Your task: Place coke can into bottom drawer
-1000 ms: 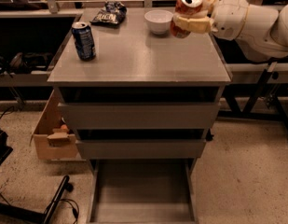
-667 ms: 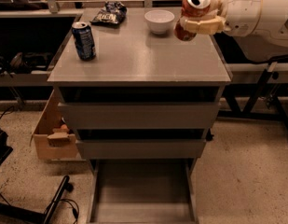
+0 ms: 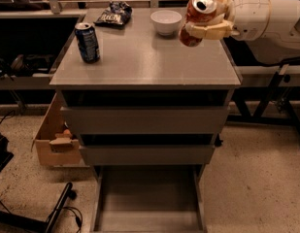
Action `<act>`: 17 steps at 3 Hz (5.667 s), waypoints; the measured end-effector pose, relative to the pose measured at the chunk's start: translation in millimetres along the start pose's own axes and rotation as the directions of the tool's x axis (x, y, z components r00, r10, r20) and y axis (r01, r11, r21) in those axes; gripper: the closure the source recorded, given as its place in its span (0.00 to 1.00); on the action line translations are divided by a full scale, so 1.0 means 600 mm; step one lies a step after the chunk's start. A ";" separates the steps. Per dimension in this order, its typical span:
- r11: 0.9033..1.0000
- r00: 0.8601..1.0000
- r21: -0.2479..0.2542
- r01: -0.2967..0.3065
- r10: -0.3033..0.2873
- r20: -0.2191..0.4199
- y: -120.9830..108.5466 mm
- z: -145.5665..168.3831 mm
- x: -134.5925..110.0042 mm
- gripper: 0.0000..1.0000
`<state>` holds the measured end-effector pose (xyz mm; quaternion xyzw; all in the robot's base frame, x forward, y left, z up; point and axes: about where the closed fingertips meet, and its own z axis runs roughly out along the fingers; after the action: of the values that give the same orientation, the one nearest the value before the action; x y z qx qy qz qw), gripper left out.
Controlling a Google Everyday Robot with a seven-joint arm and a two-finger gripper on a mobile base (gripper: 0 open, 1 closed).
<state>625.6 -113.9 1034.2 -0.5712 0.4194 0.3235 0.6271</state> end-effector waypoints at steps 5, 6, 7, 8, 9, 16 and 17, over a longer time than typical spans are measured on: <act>0.976 0.954 0.041 -0.213 0.217 -0.205 0.287 -0.097 0.069 1.00; 0.966 0.954 -0.115 -0.233 0.204 -0.220 0.445 -0.074 0.250 1.00; 0.957 0.957 -0.162 -0.240 0.205 -0.206 0.527 -0.079 0.369 1.00; 0.950 0.952 -0.168 -0.263 0.228 -0.204 0.569 -0.094 0.483 1.00; 0.943 0.948 -0.179 -0.280 0.242 -0.206 0.585 -0.070 0.502 1.00; 0.830 0.863 -0.238 -0.504 0.495 -0.102 0.823 0.339 1.128 1.00; 0.817 0.856 -0.256 -0.516 0.505 -0.111 0.854 0.363 1.163 1.00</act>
Offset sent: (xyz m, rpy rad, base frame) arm -0.0333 -0.0045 -0.0971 -0.1522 0.2421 -0.1276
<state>512.4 120.6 180.2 -0.5259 0.5194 0.5241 0.4230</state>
